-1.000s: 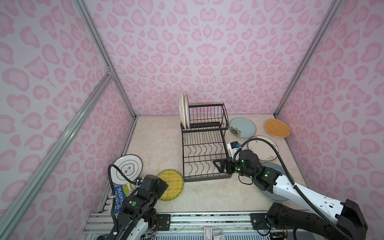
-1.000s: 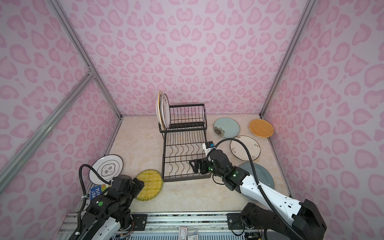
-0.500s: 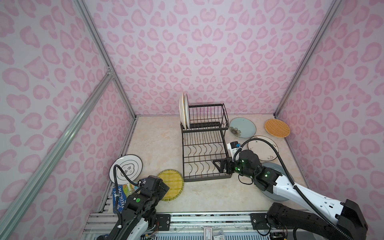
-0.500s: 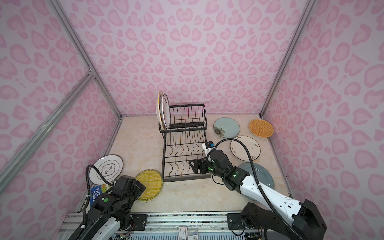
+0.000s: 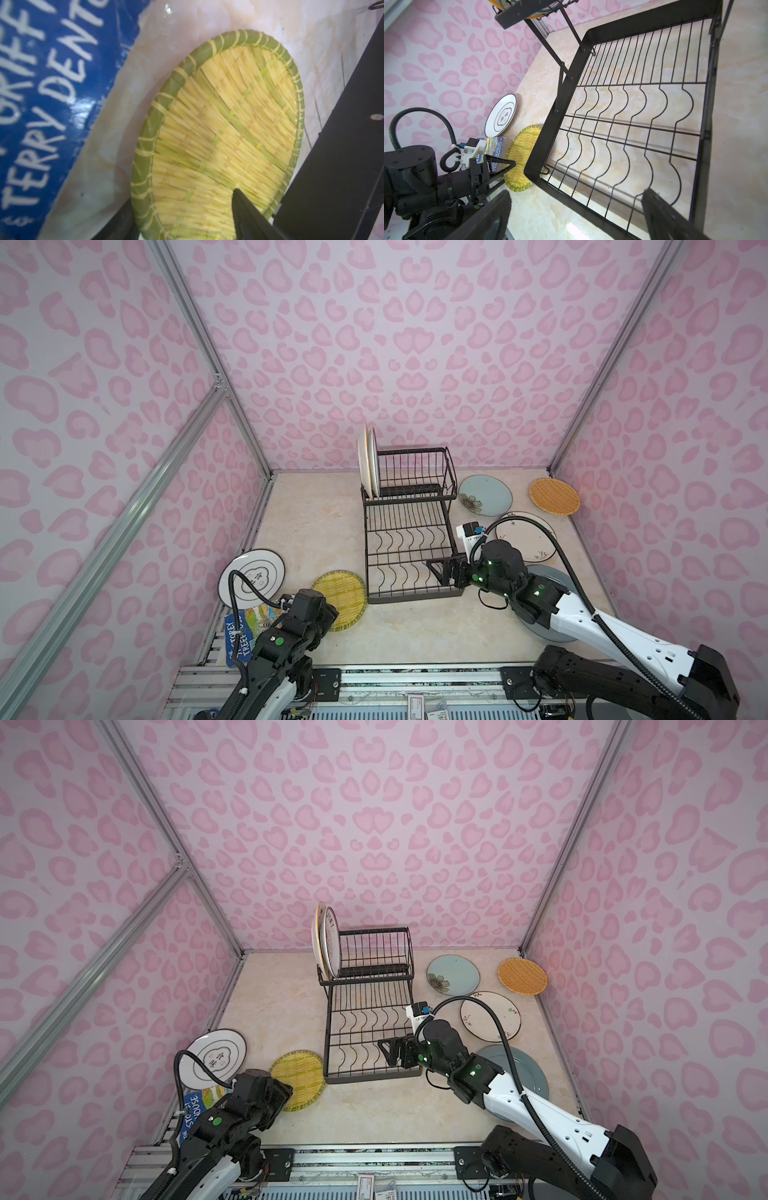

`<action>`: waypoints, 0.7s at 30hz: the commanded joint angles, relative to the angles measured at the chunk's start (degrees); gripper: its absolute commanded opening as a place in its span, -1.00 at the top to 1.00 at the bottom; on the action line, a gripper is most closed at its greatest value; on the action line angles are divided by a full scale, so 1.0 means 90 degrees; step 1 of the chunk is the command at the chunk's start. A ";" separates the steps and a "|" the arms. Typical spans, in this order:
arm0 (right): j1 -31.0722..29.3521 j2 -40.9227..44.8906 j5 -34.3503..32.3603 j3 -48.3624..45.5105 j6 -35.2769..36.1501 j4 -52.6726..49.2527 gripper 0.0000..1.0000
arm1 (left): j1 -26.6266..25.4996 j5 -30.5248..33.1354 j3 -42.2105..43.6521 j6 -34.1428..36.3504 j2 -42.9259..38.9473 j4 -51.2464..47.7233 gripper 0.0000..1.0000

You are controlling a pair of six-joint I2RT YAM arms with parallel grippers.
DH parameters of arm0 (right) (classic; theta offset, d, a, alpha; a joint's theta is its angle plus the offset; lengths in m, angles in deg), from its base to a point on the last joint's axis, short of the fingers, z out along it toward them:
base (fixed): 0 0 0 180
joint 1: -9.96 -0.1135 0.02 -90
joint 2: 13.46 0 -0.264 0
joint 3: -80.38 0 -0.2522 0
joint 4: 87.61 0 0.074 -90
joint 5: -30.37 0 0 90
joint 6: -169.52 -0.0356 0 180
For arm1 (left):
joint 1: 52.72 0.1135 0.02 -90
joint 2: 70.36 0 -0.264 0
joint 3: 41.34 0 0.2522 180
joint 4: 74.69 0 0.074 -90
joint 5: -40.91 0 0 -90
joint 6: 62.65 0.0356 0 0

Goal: Load the plates into the dish rack
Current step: 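Grasp the yellow straw mat rim with the left gripper and drag it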

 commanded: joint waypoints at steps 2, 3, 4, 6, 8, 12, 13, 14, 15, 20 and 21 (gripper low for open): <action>-0.0009 0.0154 -0.0046 -0.0224 -0.0094 0.0236 -0.94 | 0.0009 -0.0101 0.0083 -0.0155 -0.0107 -0.0202 -0.12; -0.0007 0.0182 -0.0064 -0.0222 -0.0099 0.0231 -0.94 | 0.0009 -0.0064 0.0081 -0.0184 -0.0134 -0.0213 -0.10; -0.0007 0.0214 -0.0071 -0.0224 -0.0104 0.0215 -0.94 | 0.0004 -0.0009 0.0094 -0.0213 -0.0165 -0.0205 -0.06; -0.0002 0.0241 -0.0076 -0.0221 -0.0103 0.0195 -0.94 | 0.0008 0.0037 0.0143 -0.0301 -0.0229 -0.0145 0.09; -0.0007 0.0271 -0.0076 -0.0224 -0.0096 0.0170 -0.94 | 0.0009 0.0013 0.0222 -0.0398 -0.0264 0.0021 0.17; -0.0011 0.0314 -0.0086 -0.0240 -0.0102 0.0148 -0.94 | 0.0008 0.0046 0.0392 -0.0626 -0.0257 0.0277 0.36; -0.0007 0.0316 -0.0090 -0.0234 -0.0103 0.0131 -0.94 | 0.0008 0.0075 0.0410 -0.0698 -0.0255 0.0303 0.38; -0.0007 0.0304 -0.0080 -0.0221 -0.0094 0.0122 -0.94 | 0.0009 0.0095 0.0428 -0.0745 -0.0255 0.0319 0.42; -0.0007 0.0304 -0.0076 -0.0225 -0.0094 0.0121 -0.94 | 0.0009 0.0117 0.0430 -0.0775 -0.0260 0.0329 0.45; -0.0006 0.0294 -0.0077 -0.0213 -0.0065 0.0102 -0.94 | 0.0009 0.0366 0.0317 -0.0831 -0.0419 0.0214 0.62; -0.0002 0.0295 -0.0079 -0.0221 -0.0061 0.0102 -0.94 | 0.0009 0.0431 0.0253 -0.0820 -0.0465 0.0133 0.64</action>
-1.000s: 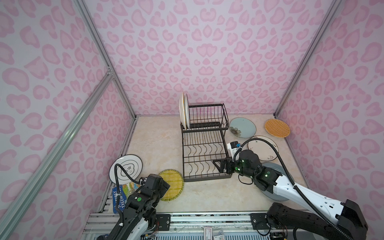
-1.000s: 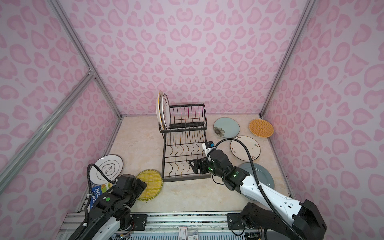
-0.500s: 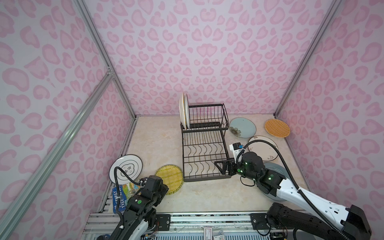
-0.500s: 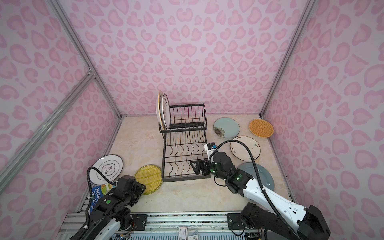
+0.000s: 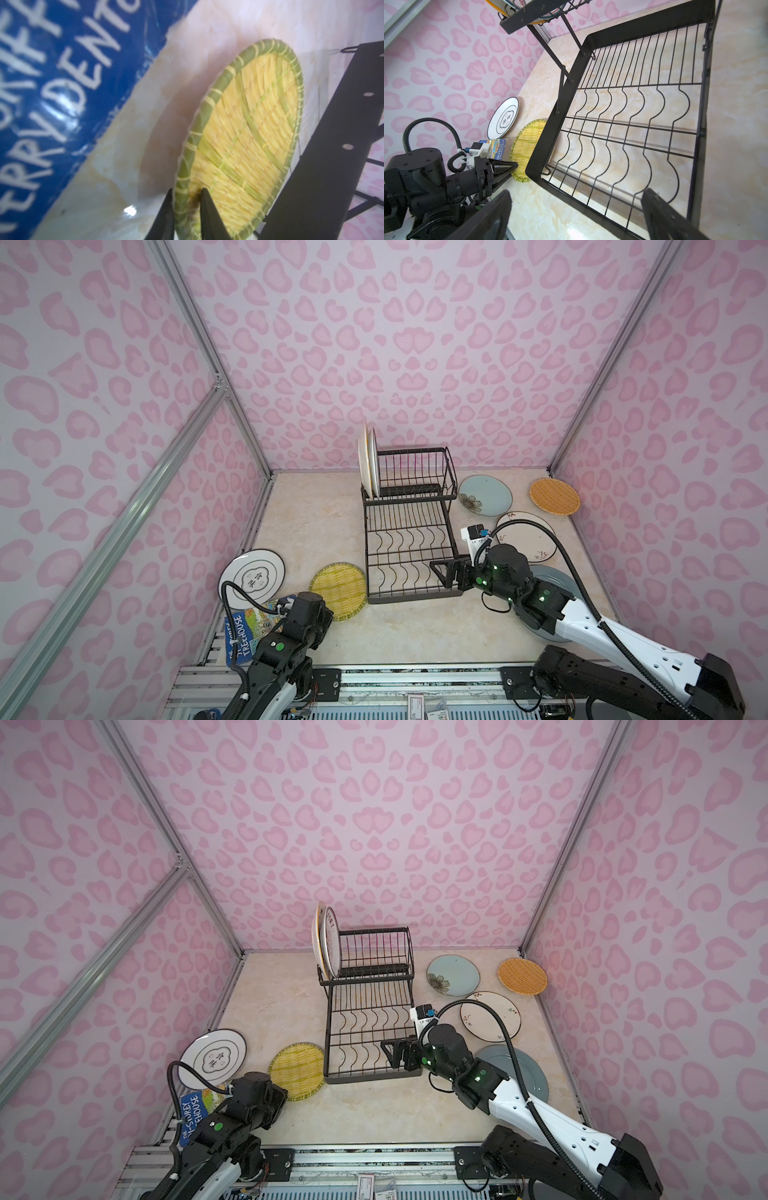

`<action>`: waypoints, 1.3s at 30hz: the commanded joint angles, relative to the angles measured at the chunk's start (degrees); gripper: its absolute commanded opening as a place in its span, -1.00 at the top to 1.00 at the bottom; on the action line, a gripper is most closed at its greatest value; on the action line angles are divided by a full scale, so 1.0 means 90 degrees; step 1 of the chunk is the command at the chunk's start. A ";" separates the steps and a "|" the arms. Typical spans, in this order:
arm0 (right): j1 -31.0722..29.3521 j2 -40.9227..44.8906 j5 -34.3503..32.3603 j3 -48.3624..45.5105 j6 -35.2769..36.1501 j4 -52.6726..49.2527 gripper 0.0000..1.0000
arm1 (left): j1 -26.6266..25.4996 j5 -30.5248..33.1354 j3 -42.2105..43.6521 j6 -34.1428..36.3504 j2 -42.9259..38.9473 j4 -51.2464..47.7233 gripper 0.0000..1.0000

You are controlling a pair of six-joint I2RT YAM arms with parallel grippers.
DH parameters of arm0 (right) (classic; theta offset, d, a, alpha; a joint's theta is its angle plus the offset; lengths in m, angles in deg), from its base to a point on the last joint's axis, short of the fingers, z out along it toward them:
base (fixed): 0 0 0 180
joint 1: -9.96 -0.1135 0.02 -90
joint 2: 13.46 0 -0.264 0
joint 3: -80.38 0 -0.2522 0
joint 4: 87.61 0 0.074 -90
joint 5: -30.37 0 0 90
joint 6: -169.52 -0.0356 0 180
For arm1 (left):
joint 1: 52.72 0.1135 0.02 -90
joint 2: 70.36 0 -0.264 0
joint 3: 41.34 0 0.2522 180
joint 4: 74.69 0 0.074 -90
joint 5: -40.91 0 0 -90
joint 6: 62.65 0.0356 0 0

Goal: Load the plates into the dish rack
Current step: 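Grasp the yellow straw mat rim with the left gripper and drag it, then tilt the straw mat on edge with the left gripper while the right approaches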

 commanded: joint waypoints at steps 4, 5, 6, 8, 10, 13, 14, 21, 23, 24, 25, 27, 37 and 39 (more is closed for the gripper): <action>-0.0012 -0.0014 0.0014 -0.0001 -0.0014 0.0036 -0.94 | 0.0002 0.0390 -0.0344 0.0200 -0.0220 -0.0590 0.70; -0.0012 -0.0014 0.0014 -0.0002 -0.0014 0.0029 -0.94 | 0.0001 0.0427 -0.0404 0.0233 -0.0227 -0.0605 0.71; -0.0016 -0.0016 0.0015 0.0014 -0.0002 0.0025 -0.94 | 0.0002 0.0474 -0.0481 0.0278 -0.0212 -0.0632 0.72; -0.0016 -0.0011 0.0031 0.0013 0.0004 0.0019 -0.94 | -0.0002 0.0600 -0.0643 0.0332 -0.0171 -0.0736 0.75; -0.0012 -0.0022 0.0039 0.0042 0.0018 0.0009 -0.94 | 0.0000 0.0722 -0.0780 0.0401 -0.0137 -0.0820 0.79; -0.0034 -0.0033 0.0036 0.0075 0.0075 -0.0039 -0.94 | 0.0002 0.0994 -0.1085 0.0514 -0.0074 -0.1011 0.87; -0.0046 -0.0035 0.0029 0.0094 0.0106 -0.0066 -0.94 | -0.0001 0.1102 -0.1223 0.0530 -0.0031 -0.1112 0.91; -0.0159 -0.0058 -0.0094 0.0221 0.0392 -0.0191 -0.94 | 0.0002 0.1600 -0.2102 0.0861 0.0311 -0.1514 0.94; -0.0181 -0.0077 -0.0092 0.0304 0.0565 -0.0253 -0.95 | 0.0002 0.1691 -0.2476 0.1069 0.0445 -0.1595 0.94; -0.0181 -0.0104 -0.0060 0.0361 0.0671 -0.0276 -0.96 | -0.0002 0.1717 -0.2671 0.1169 0.0533 -0.1616 0.94; -0.0183 -0.0138 -0.0033 0.0421 0.0805 -0.0321 -0.97 | 0.0000 0.1725 -0.2892 0.1283 0.0657 -0.1663 0.94; -0.0192 -0.0226 -0.0050 0.0530 0.1037 -0.0399 -0.97 | -0.0002 0.1697 -0.3321 0.1460 0.0939 -0.1731 0.94; -0.0502 -0.0435 0.0096 0.0652 0.2609 0.0303 -0.97 | 0.0001 0.0915 -0.5001 0.1477 0.2280 -0.2122 0.94; -0.0733 -0.0508 0.0036 0.0698 0.3185 0.0502 -0.97 | 0.0002 0.0758 -0.5269 0.1404 0.2507 -0.2284 0.94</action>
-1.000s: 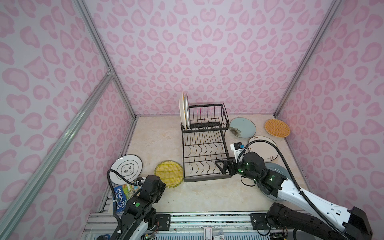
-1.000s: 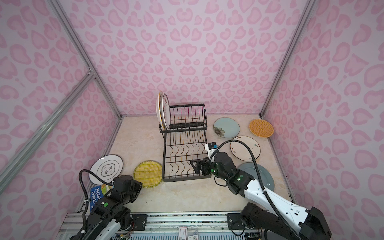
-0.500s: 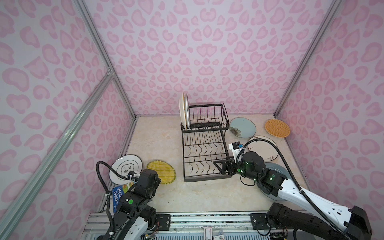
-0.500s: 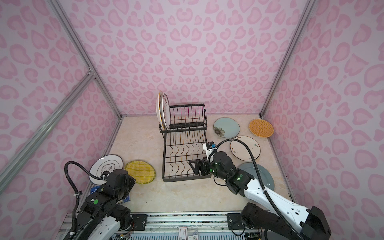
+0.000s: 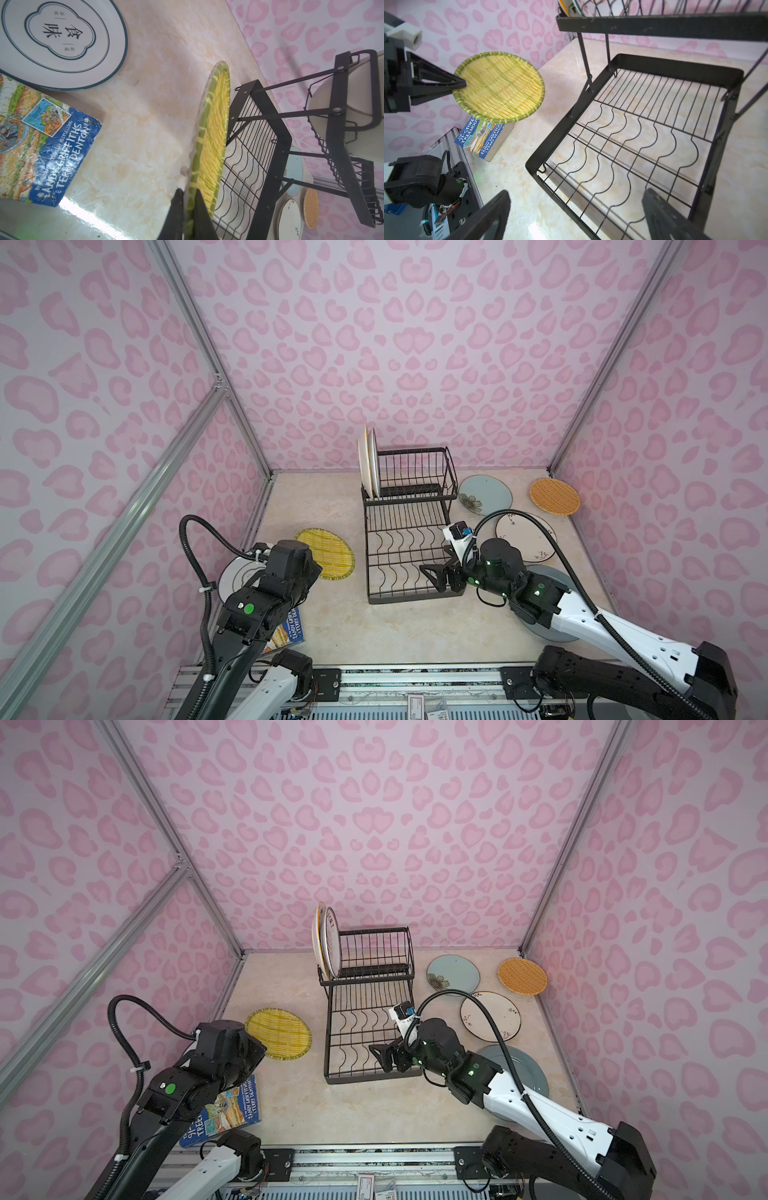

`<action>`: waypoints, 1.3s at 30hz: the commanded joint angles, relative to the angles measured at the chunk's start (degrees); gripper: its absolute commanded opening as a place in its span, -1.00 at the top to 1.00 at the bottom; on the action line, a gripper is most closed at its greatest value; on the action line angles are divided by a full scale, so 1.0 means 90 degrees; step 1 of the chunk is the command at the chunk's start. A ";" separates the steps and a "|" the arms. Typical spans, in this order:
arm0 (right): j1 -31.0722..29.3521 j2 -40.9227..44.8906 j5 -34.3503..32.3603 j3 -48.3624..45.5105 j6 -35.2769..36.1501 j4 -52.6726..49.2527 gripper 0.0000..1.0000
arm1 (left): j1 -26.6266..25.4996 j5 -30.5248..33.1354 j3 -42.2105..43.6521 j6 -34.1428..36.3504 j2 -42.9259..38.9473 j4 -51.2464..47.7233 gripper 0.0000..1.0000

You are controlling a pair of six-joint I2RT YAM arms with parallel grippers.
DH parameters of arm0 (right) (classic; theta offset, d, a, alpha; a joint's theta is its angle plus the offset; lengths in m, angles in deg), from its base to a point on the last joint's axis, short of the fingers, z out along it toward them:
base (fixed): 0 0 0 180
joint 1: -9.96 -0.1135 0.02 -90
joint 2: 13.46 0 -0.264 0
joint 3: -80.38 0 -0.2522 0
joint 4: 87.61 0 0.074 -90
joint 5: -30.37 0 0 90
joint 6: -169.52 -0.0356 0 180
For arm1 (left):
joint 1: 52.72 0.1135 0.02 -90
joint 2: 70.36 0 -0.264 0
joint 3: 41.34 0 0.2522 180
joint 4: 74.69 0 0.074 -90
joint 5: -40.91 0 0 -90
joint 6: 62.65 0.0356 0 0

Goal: Load the plates into the dish rack
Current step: 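Tilt the straw mat on edge with the left gripper while the right approaches, then grasp the upright straw mat rim with the right gripper beside the left gripper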

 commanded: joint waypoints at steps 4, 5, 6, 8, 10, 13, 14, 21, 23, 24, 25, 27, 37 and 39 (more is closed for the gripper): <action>-0.0698 -0.0436 -0.0293 0.0258 0.1913 0.0607 -0.97 | 0.0011 -0.0514 -0.0673 -0.0077 0.0459 -0.0409 0.94; -0.0794 -0.0582 -0.0307 0.0364 0.2058 0.0588 -0.97 | 0.0014 -0.0579 -0.0718 -0.0094 0.0478 -0.0419 0.94; -0.0870 -0.0726 -0.0296 0.0481 0.2152 0.0578 -0.97 | 0.0014 -0.0645 -0.0732 -0.0132 0.0471 -0.0408 0.94; -0.1098 -0.1051 -0.0407 0.0747 0.2359 0.0612 -0.93 | 0.0004 -0.0805 -0.0713 -0.0237 0.0440 -0.0319 0.94; -0.1393 -0.1359 -0.0523 0.0978 0.2595 0.0642 -0.87 | -0.0006 -0.0883 -0.0741 -0.0316 0.0439 -0.0318 0.94; -0.1856 -0.1789 -0.0790 0.1264 0.2981 0.0780 -0.82 | -0.0049 -0.0916 -0.0805 -0.0416 0.0430 -0.0349 0.94; -0.1996 -0.1938 -0.0858 0.1365 0.3092 0.0835 -0.81 | -0.0062 -0.0925 -0.0828 -0.0445 0.0420 -0.0350 0.94; -0.2508 -0.2912 -0.1216 0.2236 0.3478 0.0994 -0.67 | -0.0254 -0.0907 -0.0883 -0.0678 0.0400 -0.0388 0.94; -0.2596 -0.3209 -0.1260 0.2502 0.3540 0.0969 -0.62 | -0.0307 -0.0895 -0.0874 -0.0702 0.0391 -0.0394 0.94; -0.2633 -0.3322 -0.1311 0.2596 0.3580 0.0969 -0.60 | -0.0332 -0.0892 -0.0871 -0.0719 0.0386 -0.0394 0.94; -0.2676 -0.3458 -0.1414 0.2727 0.3623 0.0969 -0.58 | -0.0347 -0.0895 -0.0872 -0.0731 0.0367 -0.0394 0.94; -0.2708 -0.3653 -0.1594 0.2904 0.3663 0.0961 -0.54 | -0.0381 -0.0897 -0.0859 -0.0759 0.0343 -0.0386 0.94; -0.2740 -0.4289 -0.2297 0.3490 0.3757 0.0899 -0.35 | -0.0446 -0.0893 -0.0820 -0.0849 0.0210 -0.0433 0.94; -0.2751 -0.4411 -0.2423 0.3619 0.3801 0.0795 -0.28 | -0.0455 -0.0915 -0.0804 -0.0868 0.0196 -0.0425 0.94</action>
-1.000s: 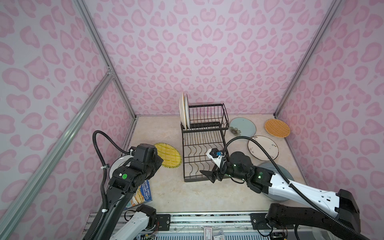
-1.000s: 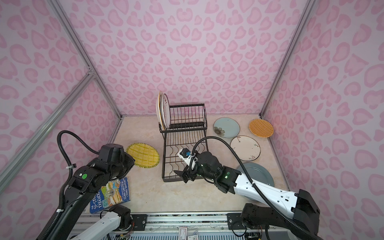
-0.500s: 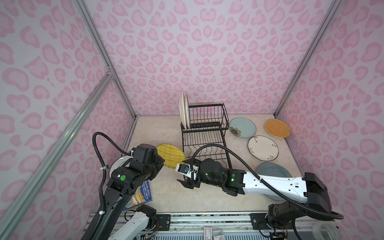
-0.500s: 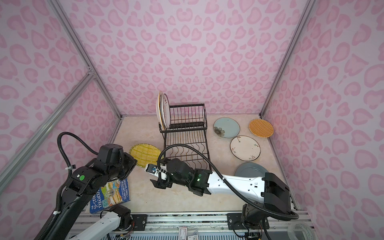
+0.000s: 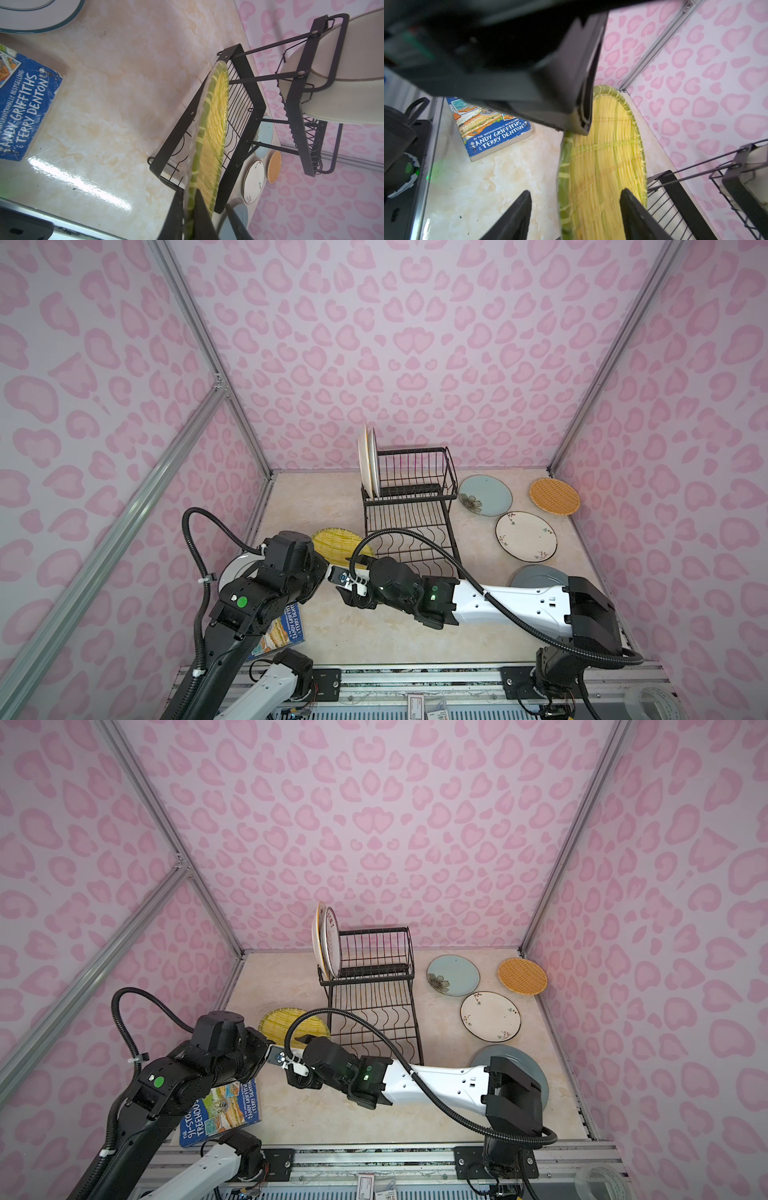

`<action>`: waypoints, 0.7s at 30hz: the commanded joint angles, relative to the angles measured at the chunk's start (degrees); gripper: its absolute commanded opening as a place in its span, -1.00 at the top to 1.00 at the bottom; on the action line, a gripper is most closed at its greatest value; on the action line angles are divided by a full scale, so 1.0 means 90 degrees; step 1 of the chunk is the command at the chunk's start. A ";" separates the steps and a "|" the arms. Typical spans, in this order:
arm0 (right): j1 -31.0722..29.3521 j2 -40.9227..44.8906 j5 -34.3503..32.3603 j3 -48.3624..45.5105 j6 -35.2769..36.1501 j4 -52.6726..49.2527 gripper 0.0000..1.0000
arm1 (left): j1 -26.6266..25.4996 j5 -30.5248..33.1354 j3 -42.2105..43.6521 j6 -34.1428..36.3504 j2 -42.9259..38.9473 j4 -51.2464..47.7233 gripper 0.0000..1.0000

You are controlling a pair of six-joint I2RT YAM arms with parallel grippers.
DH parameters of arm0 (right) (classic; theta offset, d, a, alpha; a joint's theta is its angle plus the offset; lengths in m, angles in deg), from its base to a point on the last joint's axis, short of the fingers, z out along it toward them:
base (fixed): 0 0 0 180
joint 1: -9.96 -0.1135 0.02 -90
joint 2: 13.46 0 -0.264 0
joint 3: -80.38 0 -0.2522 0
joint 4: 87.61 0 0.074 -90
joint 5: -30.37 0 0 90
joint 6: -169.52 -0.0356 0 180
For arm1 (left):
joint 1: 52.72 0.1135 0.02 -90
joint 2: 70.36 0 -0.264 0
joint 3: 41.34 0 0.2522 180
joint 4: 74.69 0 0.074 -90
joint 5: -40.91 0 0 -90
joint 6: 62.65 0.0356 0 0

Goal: Load the plates into the dish rack
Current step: 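Grasp the upright straw mat rim with the right gripper beside the left gripper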

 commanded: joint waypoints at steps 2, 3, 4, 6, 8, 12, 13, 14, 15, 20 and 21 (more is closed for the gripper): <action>-0.0031 -0.0223 -0.0453 0.0181 0.0083 -0.0032 -0.23 | -0.0013 -0.0012 -0.0011 0.0022 -0.0049 0.0091 0.94; -0.0027 -0.0248 -0.0499 0.0203 0.0098 -0.0040 -0.21 | -0.0013 -0.0010 -0.0011 0.0019 -0.0057 0.0080 0.94; -0.0037 -0.0274 -0.0537 0.0219 0.0128 -0.0040 -0.19 | -0.0013 0.0000 -0.0022 0.0011 -0.0058 0.0084 0.94; -0.0056 -0.0312 -0.0603 0.0243 0.0178 -0.0047 -0.15 | -0.0013 0.0000 -0.0021 0.0006 -0.0058 0.0080 0.94; -0.0085 -0.0356 -0.0718 0.0253 0.0202 -0.0040 -0.12 | -0.0013 -0.0015 -0.0016 -0.0009 -0.0033 0.0079 0.94; -0.0148 -0.0434 -0.0847 0.0281 0.0305 0.0019 -0.05 | -0.0022 -0.0086 -0.0001 -0.0018 0.0025 0.0127 0.94; -0.0164 -0.0444 -0.0865 0.0286 0.0325 0.0009 -0.01 | -0.0023 -0.0091 -0.0001 -0.0019 0.0037 0.0142 0.94; -0.0162 -0.0458 -0.0849 0.0303 0.0326 -0.0001 0.03 | -0.0023 -0.0107 0.0005 -0.0016 0.0049 0.0155 0.94; -0.0178 -0.0464 -0.0838 0.0303 0.0334 -0.0001 0.07 | -0.0023 -0.0107 0.0008 -0.0028 0.0052 0.0172 0.94; -0.0217 -0.0464 -0.0679 0.0269 0.0369 0.0028 0.35 | -0.0023 -0.0114 0.0033 -0.0045 0.0074 0.0209 0.94; -0.0225 -0.0448 -0.0648 0.0247 0.0361 0.0050 0.41 | -0.0023 -0.0125 0.0028 -0.0045 0.0074 0.0216 0.94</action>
